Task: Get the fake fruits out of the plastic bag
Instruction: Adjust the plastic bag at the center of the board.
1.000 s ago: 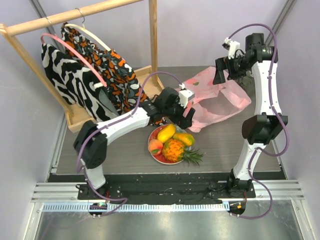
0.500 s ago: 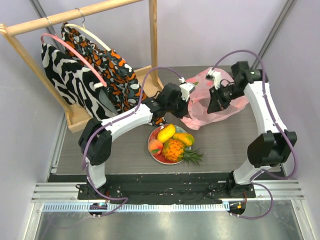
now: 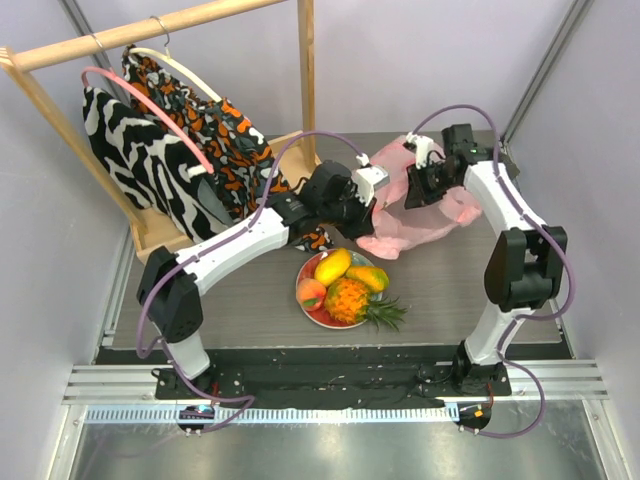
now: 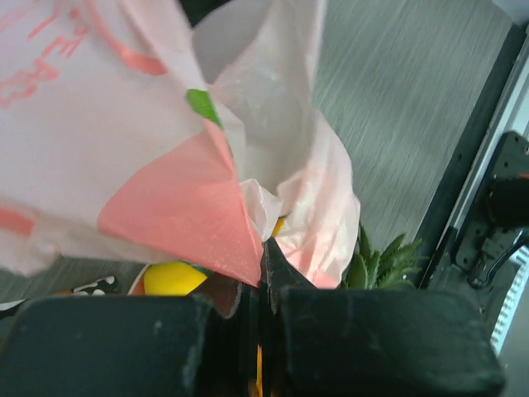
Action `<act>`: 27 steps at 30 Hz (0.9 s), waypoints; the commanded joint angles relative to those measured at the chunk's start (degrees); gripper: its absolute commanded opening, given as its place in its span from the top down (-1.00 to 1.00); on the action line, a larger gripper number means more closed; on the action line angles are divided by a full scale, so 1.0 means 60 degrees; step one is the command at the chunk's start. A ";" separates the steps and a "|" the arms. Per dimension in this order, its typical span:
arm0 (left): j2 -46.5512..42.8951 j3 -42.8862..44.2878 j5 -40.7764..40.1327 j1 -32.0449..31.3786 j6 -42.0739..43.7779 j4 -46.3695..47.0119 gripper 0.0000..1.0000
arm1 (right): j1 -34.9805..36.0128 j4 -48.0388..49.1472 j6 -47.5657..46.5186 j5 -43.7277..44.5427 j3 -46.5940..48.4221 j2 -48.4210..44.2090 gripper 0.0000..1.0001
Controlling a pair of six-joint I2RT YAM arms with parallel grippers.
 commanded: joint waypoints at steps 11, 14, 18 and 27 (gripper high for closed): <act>0.2263 0.5351 -0.0075 0.0337 0.3210 -0.2407 1.00 | -0.2416 0.3587 0.1975 0.5469 0.1663 0.0566 0.95; 0.3126 0.7490 -0.0060 0.0352 0.3314 -0.2862 1.00 | -0.3339 0.3499 0.2034 0.5119 0.1577 -0.0341 0.96; 0.2926 0.8112 0.0422 0.0293 0.3328 -0.2702 1.00 | -0.3957 0.3338 0.2050 0.3917 0.0086 -0.2171 0.95; 0.0685 0.3836 0.1537 -0.0044 0.3637 -0.3274 1.00 | -0.3884 0.1156 0.1785 -0.1557 -0.1987 -0.4461 0.52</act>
